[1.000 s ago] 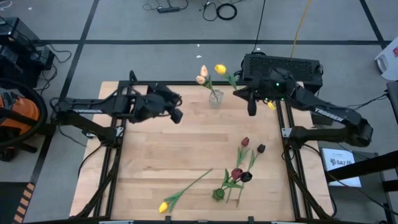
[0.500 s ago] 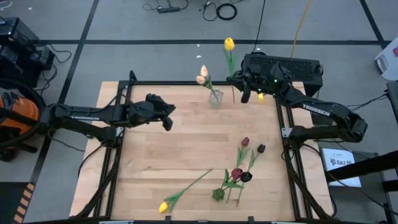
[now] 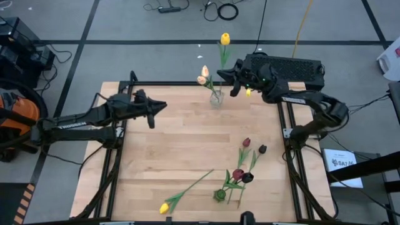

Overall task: Sort flowers into vase by color
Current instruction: Put the top yellow tulip into the transparent flower vase

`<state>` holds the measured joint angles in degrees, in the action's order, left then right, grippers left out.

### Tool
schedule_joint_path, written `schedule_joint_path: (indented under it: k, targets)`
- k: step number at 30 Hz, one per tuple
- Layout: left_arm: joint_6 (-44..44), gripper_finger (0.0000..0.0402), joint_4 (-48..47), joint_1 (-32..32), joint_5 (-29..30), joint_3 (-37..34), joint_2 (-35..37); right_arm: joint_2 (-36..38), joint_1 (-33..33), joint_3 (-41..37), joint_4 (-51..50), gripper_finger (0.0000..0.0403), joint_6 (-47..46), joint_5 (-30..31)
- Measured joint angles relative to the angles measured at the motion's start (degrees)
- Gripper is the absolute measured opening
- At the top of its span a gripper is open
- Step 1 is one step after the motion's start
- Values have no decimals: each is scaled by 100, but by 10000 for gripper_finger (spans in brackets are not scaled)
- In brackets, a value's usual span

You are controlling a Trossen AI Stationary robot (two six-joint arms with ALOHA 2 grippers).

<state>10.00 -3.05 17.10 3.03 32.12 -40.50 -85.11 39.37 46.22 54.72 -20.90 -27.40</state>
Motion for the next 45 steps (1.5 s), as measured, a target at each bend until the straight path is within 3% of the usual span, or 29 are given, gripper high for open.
schedule_joint_path:
  k: [15, 34, 37, 42, 45]
  targets:
    - [17, 54, 0, 13, -2, 0, 14, -1050, 112, 0, 682, 0, 63, -557]
    - [24, 54, 271, 13, -2, 0, 14, -1260, 484, -140, 291, 0, 1120, -1452]
    - [24, 54, 271, 11, -1, 0, 14, -1299, 484, -140, 700, 0, 838, -1499]
    - [20, 54, 267, 11, 5, 0, 14, -1293, 530, -140, 2202, 0, 23, -1645]
    - [21, 54, 265, 11, 15, 0, 14, -1291, 606, -132, 2491, 0, -222, -1626]
